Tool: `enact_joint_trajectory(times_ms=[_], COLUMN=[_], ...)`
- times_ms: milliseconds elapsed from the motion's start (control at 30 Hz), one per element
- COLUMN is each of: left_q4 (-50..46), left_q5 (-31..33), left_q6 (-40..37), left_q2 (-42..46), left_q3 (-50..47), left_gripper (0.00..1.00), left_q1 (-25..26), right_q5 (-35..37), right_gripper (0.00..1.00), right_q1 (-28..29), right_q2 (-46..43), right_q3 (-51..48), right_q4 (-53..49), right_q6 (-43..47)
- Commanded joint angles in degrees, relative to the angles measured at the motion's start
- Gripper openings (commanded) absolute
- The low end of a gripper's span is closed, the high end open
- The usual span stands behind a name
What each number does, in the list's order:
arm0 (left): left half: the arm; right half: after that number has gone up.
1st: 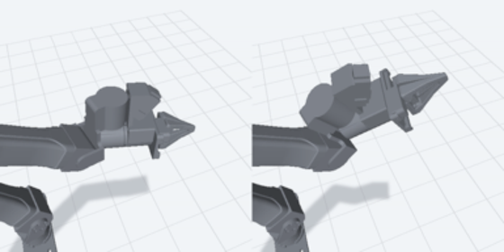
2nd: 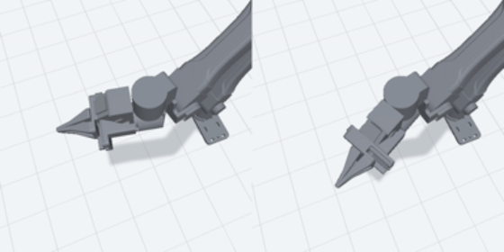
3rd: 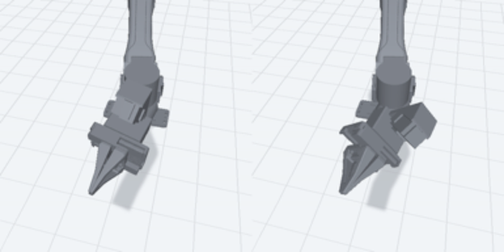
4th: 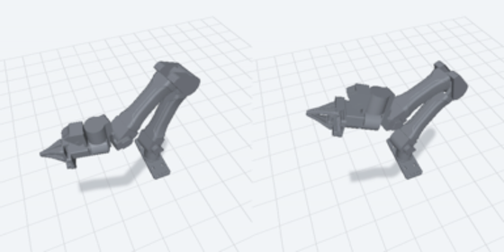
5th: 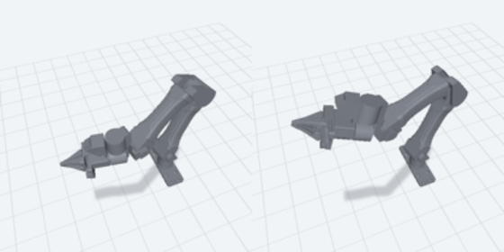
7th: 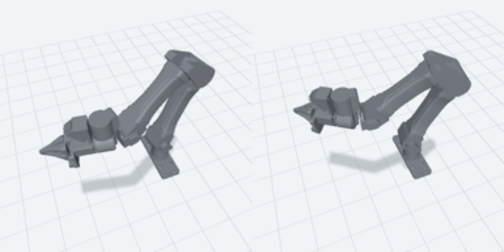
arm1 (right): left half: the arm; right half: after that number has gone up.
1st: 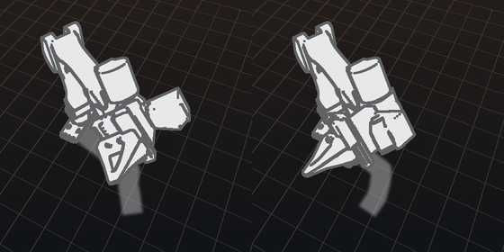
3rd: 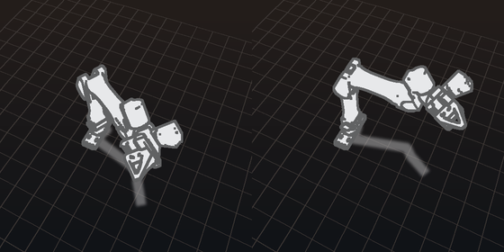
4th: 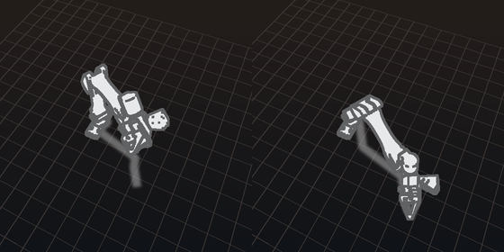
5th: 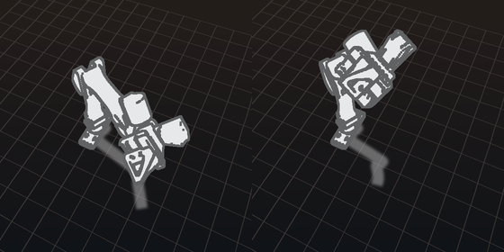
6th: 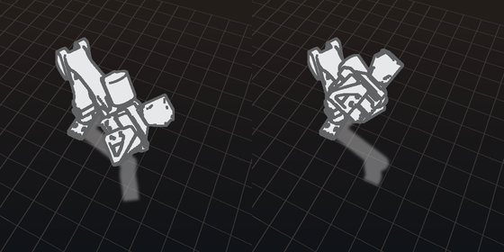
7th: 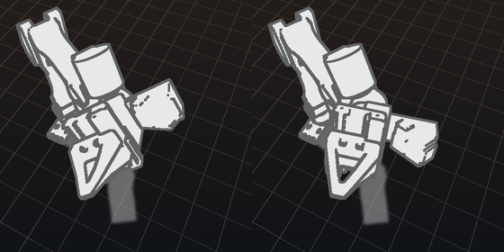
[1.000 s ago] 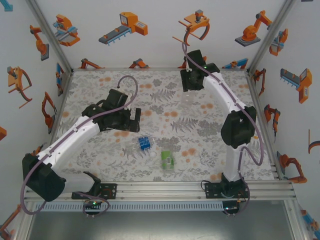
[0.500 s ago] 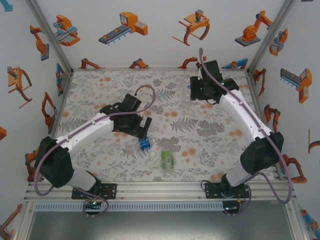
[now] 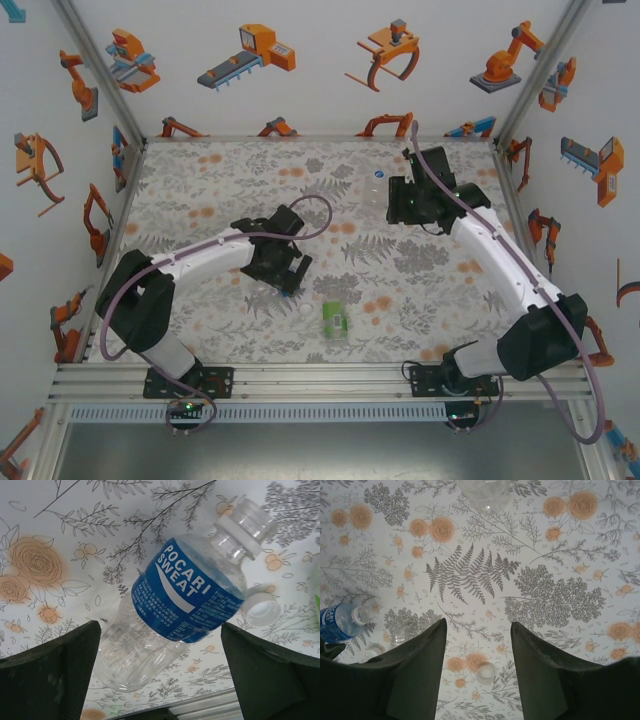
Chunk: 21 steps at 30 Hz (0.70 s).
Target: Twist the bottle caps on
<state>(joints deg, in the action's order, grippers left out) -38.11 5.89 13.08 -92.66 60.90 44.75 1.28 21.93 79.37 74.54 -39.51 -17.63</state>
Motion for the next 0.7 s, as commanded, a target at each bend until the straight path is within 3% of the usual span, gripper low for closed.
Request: enact_joint_trajectory(times_ms=[0,100,667], left_q4=[0.03,0.71,4.23], left_q5=[2.82,3.4,2.6], left_q6=[3.6,5.87,13.37], left_q2=[0.92,1.33,0.95], left_q3=[-2.11,-3.51,-6.59], left_gripper=[0.97,1.0,0.7], left_q1=[0.16,0.08,-1.94], right_q5=[-0.92,-1.32,-2.33], right_gripper=[0.51,0.51,0.51], right_q1=[-0.06,-0.05,-0.05], right_q2=[-1.57,-2.04,-4.07], right_q3=[-1.78,-2.85,-4.74], right_q4=[1.09,1.3,1.44], right_q6=[-1.84,-2.23,-2.98])
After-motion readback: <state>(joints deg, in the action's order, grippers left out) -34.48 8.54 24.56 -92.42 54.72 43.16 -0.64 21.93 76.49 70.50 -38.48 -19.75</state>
